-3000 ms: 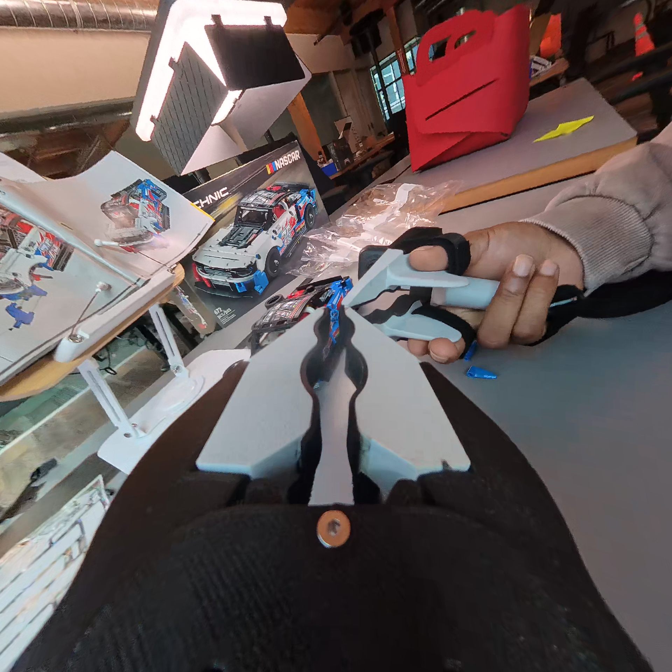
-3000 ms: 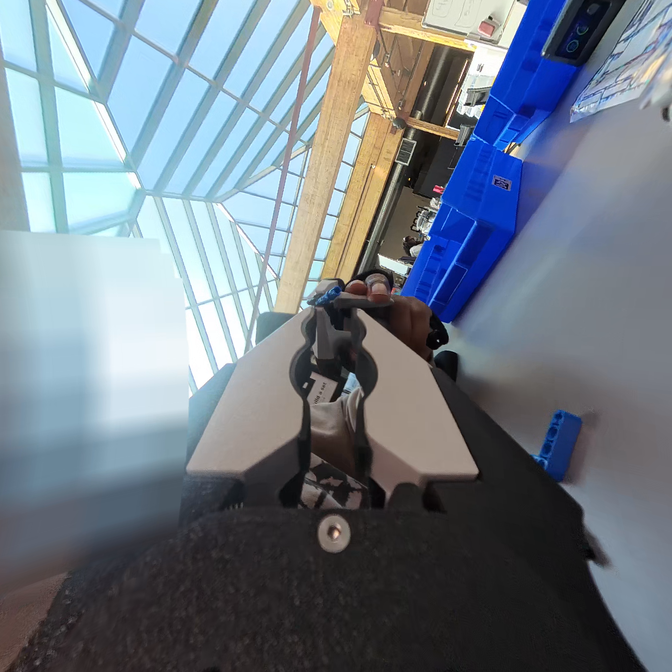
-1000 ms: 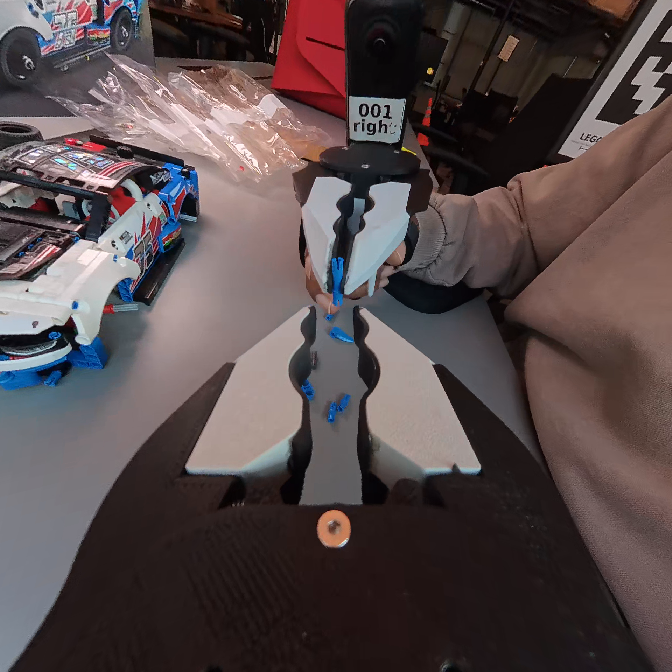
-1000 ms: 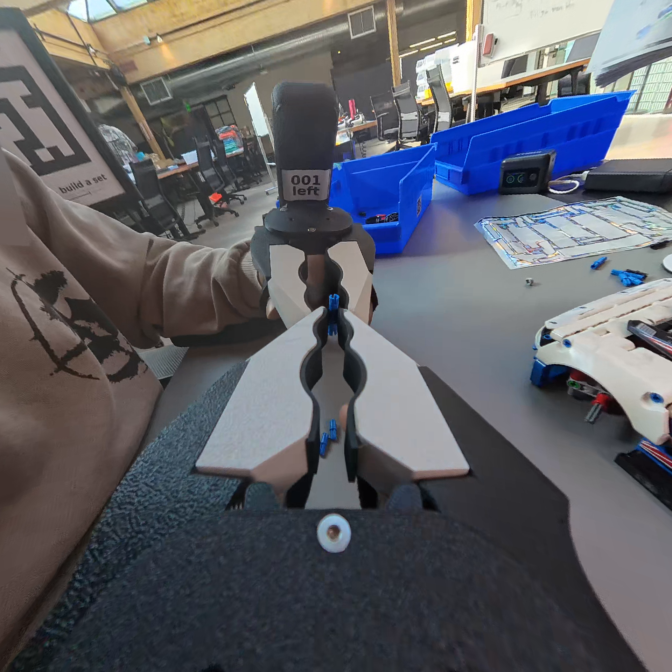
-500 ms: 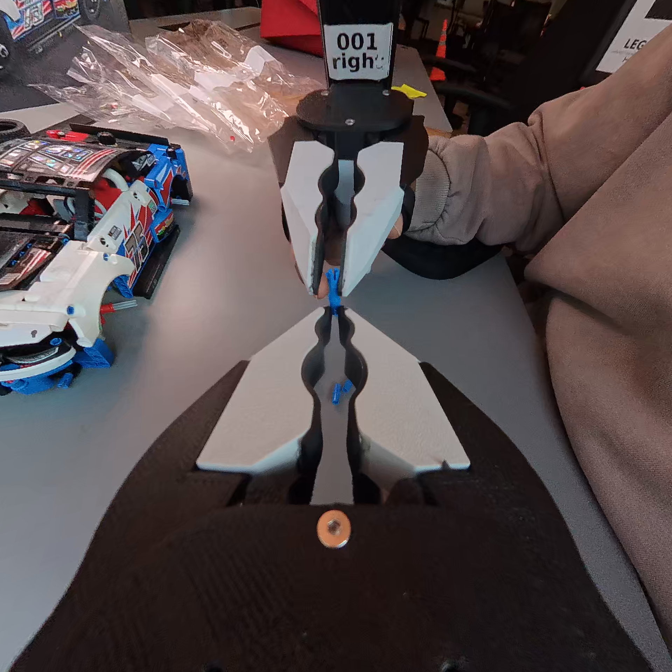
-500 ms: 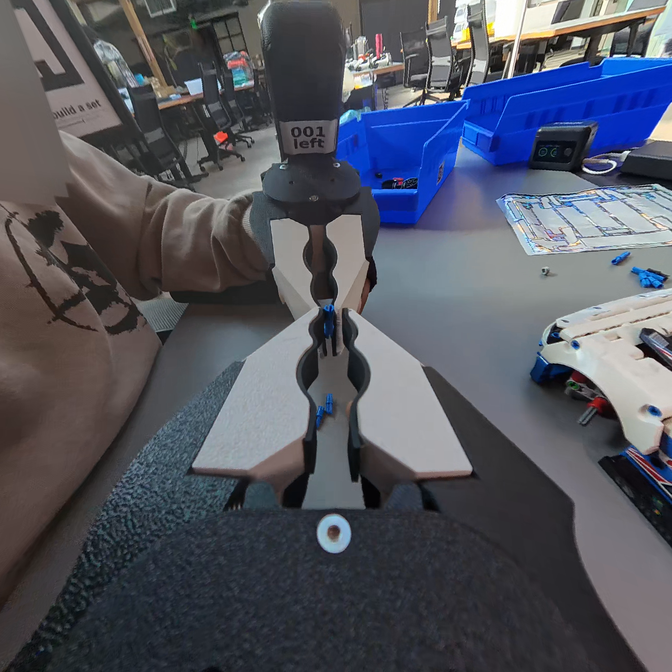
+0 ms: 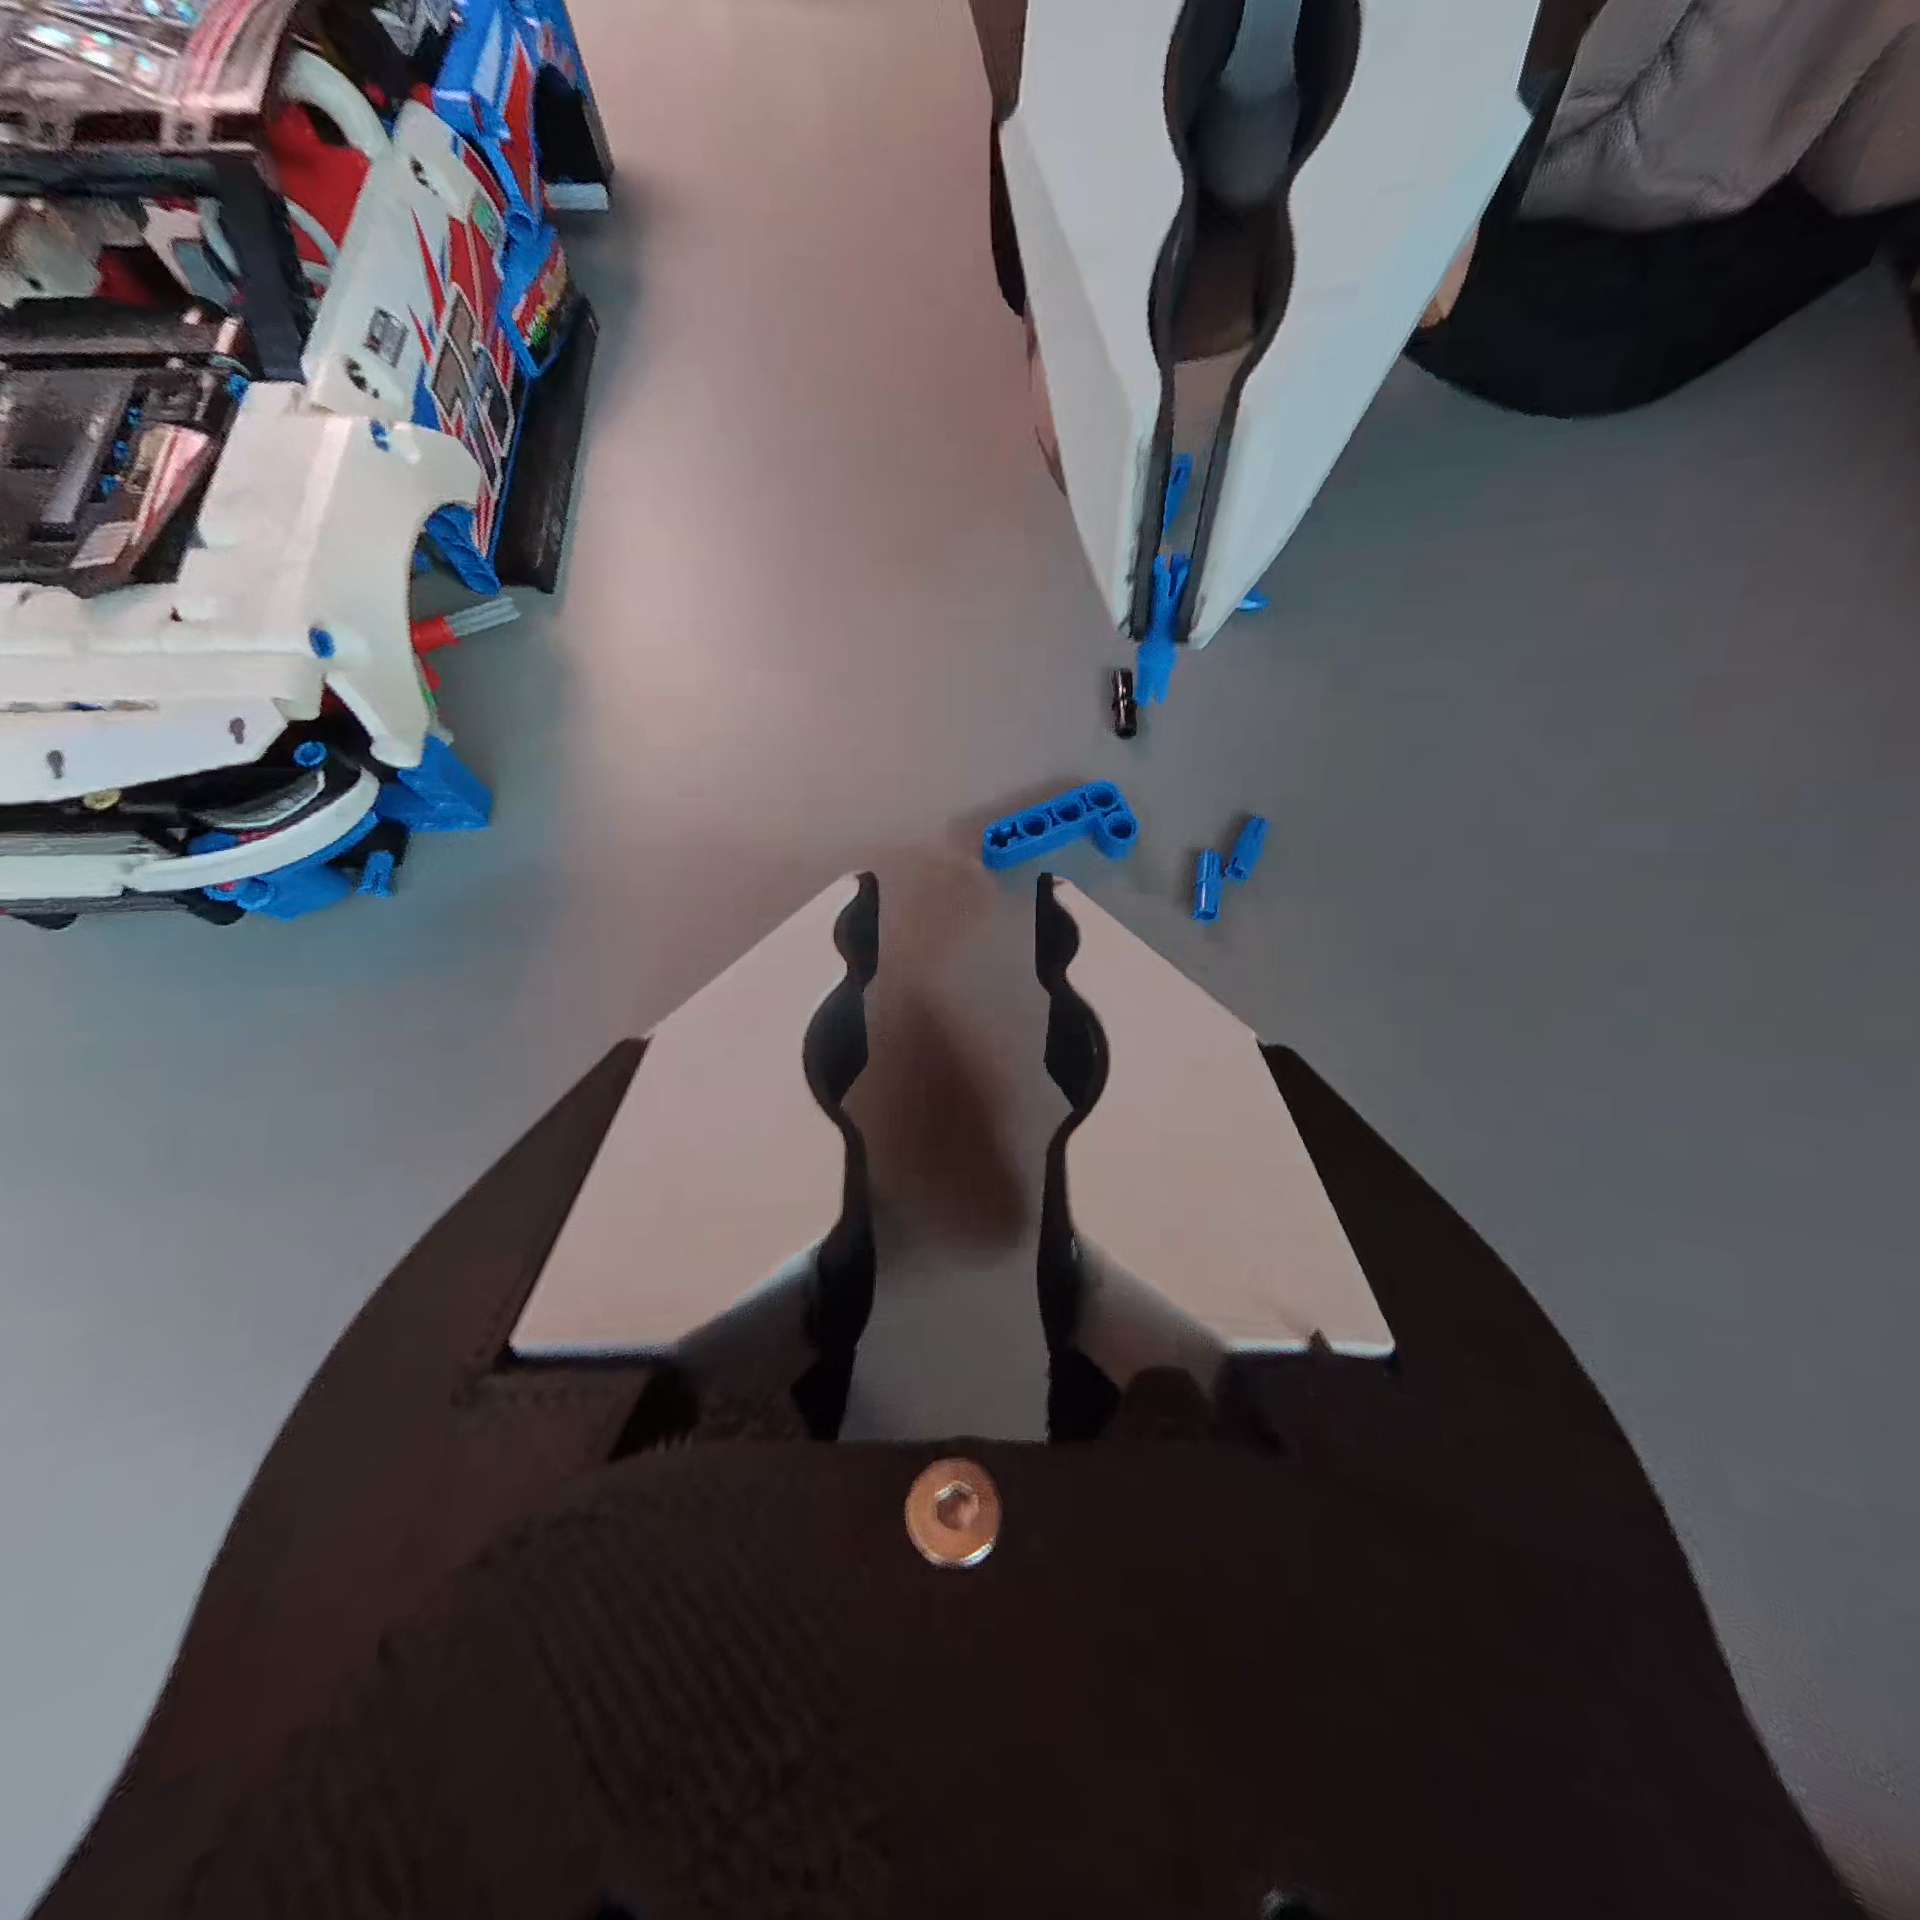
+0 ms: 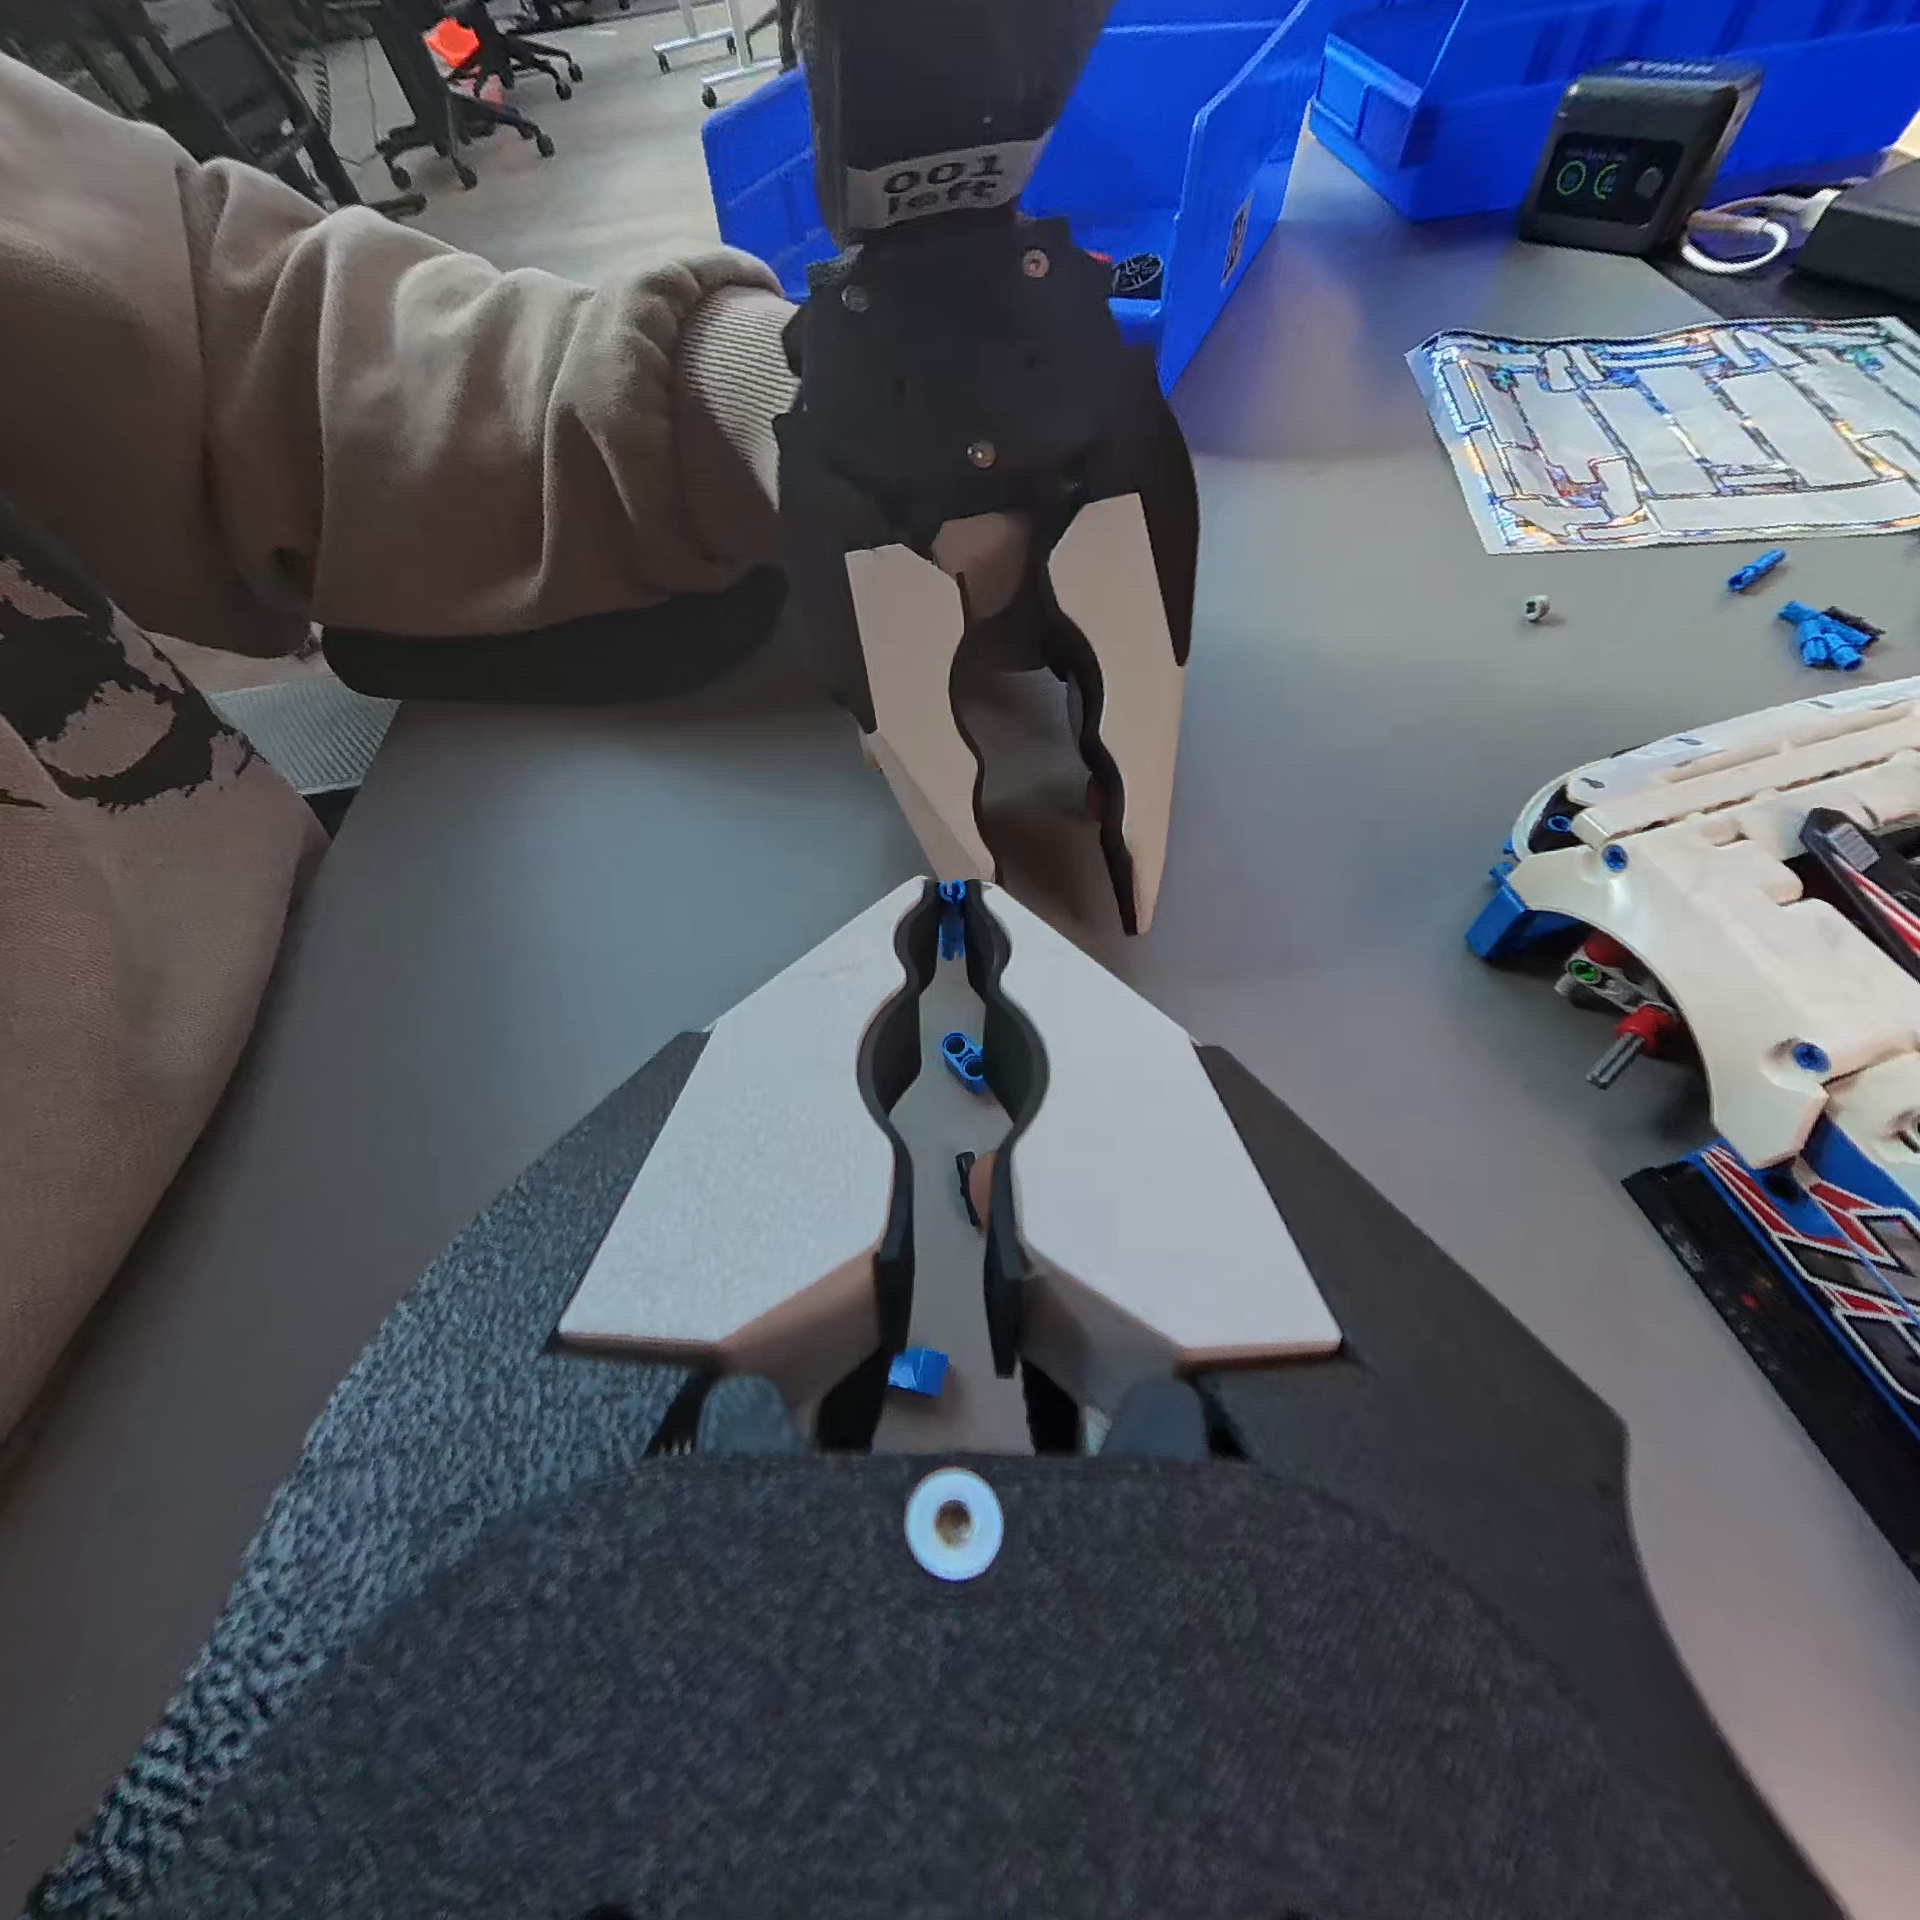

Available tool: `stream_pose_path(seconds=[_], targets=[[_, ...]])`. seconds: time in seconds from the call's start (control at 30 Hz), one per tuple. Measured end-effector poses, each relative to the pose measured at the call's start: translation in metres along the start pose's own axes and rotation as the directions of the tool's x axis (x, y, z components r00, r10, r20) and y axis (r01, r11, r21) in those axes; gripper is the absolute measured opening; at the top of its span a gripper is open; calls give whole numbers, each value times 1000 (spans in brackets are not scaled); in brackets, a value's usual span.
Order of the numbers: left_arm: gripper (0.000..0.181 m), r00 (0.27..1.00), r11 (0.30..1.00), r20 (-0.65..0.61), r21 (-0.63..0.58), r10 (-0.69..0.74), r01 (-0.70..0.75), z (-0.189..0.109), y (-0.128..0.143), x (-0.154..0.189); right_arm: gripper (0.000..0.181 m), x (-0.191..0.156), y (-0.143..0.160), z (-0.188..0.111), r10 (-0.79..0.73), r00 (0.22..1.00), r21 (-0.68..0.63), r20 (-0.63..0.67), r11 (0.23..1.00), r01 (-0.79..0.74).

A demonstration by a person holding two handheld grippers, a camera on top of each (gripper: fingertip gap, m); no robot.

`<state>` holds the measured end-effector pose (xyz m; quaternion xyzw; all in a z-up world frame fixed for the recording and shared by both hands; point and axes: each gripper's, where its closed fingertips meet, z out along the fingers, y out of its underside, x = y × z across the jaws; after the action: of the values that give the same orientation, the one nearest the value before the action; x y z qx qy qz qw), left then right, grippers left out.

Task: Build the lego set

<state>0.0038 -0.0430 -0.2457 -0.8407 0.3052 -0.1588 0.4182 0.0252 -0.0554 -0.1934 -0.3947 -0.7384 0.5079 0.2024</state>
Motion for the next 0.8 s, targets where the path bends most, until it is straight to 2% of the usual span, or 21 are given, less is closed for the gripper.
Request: stream_pose_path(seconds=[0.17, 0.27, 0.37, 0.47, 0.6, 0.8], targets=[[32, 971, 988, -228, -115, 72, -100, 15, 3, 7, 1, 4, 2, -6, 28, 999, -1, -26, 1000, -28], [28, 947, 986, -309, -105, 92, -130, 19, -2, 16, 1, 6, 3, -10, 40, 998, 4, -49, 999, -40], [13, 956, 978, -266, -136, 120, -160, 20, 2, 19, 1, 6, 9, -8, 47, 998, -21, -48, 999, -48], [7, 978, 978, -174, -151, 118, -145, 16, 5, 23, 1, 2, 18, -1, 48, 998, -65, -35, 997, -51], [6, 995, 988, -65, -128, 79, -87, 13, 6, 26, 1, -2, 29, 7, 23, 999, -124, -47, 992, -29], [18, 997, 991, -34, -107, 71, -74, 11, 7, 27, 1, -4, 34, 13, 38, 998, -149, -55, 988, -46]])
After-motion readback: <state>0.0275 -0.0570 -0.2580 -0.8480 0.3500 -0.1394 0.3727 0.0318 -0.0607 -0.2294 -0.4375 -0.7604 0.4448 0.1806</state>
